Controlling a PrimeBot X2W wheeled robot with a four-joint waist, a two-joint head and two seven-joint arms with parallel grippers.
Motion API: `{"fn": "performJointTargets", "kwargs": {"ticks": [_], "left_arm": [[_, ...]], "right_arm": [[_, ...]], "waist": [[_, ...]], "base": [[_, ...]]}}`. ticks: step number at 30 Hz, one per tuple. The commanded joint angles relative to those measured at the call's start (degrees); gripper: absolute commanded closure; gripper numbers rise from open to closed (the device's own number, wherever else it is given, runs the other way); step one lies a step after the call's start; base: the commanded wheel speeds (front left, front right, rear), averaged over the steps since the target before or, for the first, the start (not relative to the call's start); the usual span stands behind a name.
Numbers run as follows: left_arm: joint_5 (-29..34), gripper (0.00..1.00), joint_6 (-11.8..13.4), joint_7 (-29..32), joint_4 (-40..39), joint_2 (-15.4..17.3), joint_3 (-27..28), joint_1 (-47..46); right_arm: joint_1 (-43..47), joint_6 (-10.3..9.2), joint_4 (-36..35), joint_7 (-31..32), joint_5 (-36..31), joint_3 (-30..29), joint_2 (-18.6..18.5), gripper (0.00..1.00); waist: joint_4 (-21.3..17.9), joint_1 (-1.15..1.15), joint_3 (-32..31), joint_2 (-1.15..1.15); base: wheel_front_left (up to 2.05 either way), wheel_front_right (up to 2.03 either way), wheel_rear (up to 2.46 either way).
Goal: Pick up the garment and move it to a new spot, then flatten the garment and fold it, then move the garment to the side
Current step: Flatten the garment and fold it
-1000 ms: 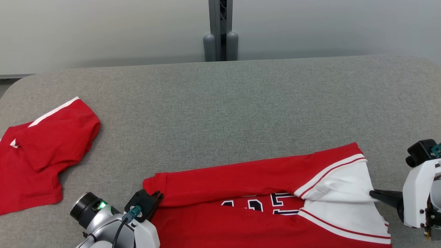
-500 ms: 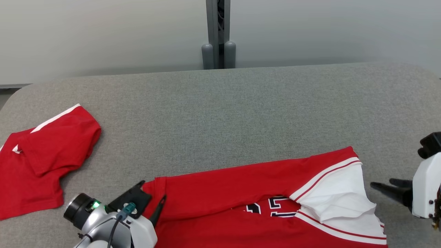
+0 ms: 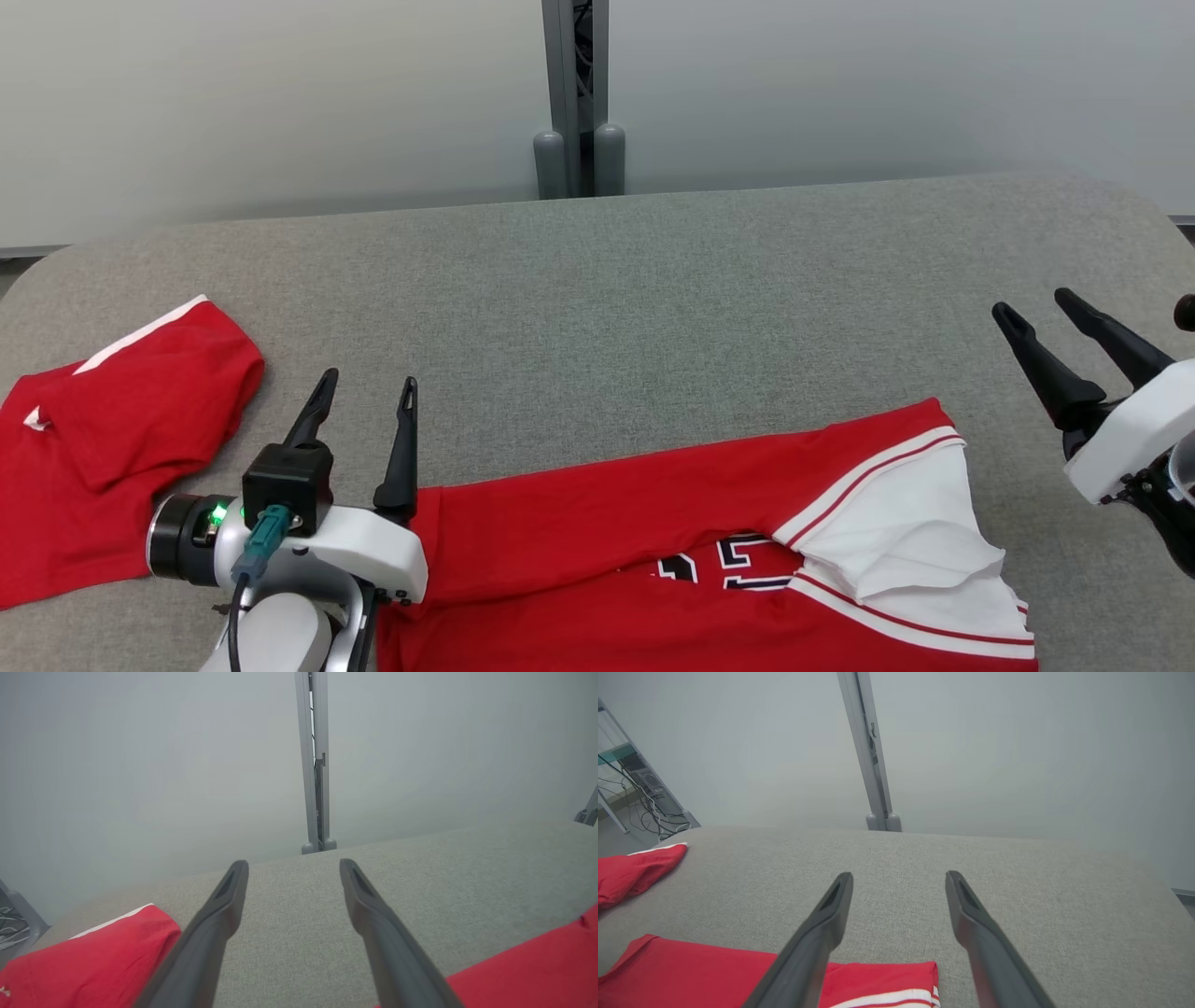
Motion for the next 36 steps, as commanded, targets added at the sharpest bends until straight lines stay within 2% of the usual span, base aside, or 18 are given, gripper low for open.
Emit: {"fn": "performJointTargets", "kwargs": {"ticks": [1, 6, 9, 12, 15, 18, 21, 27, 36], "left_arm": [[-0.56, 0.00, 0.52, -1.41, 0.32, -0.36, 0.67, 0.66], [-1.59, 0.00, 1.54, -5.54, 1.50, -4.00, 4.86, 3.20], [1.17, 0.00, 1.95, -5.83, -0.58, -6.62, 8.26, 5.40], [4.66, 0.00, 0.07, -5.80, -3.75, -8.93, 11.93, 9.00], [8.40, 0.00, -3.06, -5.83, -6.11, -11.27, 14.63, 12.06], [10.83, 0.00, -5.11, -5.83, -6.96, -13.35, 17.59, 14.56], [12.43, 0.00, -7.19, -5.83, -6.52, -14.65, 19.21, 15.71], [14.20, 0.00, -9.48, -5.84, -5.93, -15.51, 21.03, 15.80], [14.15, 0.00, -10.57, -5.84, -5.67, -15.95, 21.17, 14.88]], "right_arm": [[1.26, 0.01, 0.15, -1.89, -1.18, -0.75, 0.77, 0.00], [5.25, 0.01, 0.49, -11.88, -8.20, -6.05, 6.58, 0.00], [8.10, 0.01, 0.58, -14.74, -11.63, -9.20, 10.30, 0.00], [11.05, 0.01, 0.44, -15.93, -15.06, -12.56, 14.00, 0.00], [13.58, 0.01, 0.19, -16.40, -17.71, -15.06, 17.48, 0.00], [15.25, 0.01, -0.03, -16.63, -19.70, -15.93, 19.80, 0.00], [15.90, 0.00, -0.13, -16.70, -21.04, -15.97, 20.82, 0.00], [15.69, 0.01, -0.33, -16.69, -21.64, -15.90, 21.23, 0.00], [16.56, 0.01, 2.47, -13.54, -20.17, -17.93, 20.89, 0.00]], "waist": [[-0.07, 0.00, -0.14, 0.00], [-0.43, 0.00, -1.01, 0.00], [-0.64, 0.00, -1.40, 0.00], [-0.83, 0.00, -1.64, 0.00], [-0.93, 0.00, -1.75, 0.00], [-1.01, 0.00, -1.82, 0.00], [-1.02, 0.00, -1.84, 0.00], [-0.82, 0.00, -1.89, 0.00], [-0.17, 0.00, -1.20, 0.00]], "base": [[0.00, 0.00, 0.00], [0.00, 0.00, 0.00], [0.00, 0.00, 0.00], [0.00, 0.00, 0.00], [0.00, 0.00, 0.00], [0.00, 0.00, 0.00], [0.00, 0.00, 0.00], [0.00, 0.00, 0.00], [0.00, 0.00, 0.00]]}}
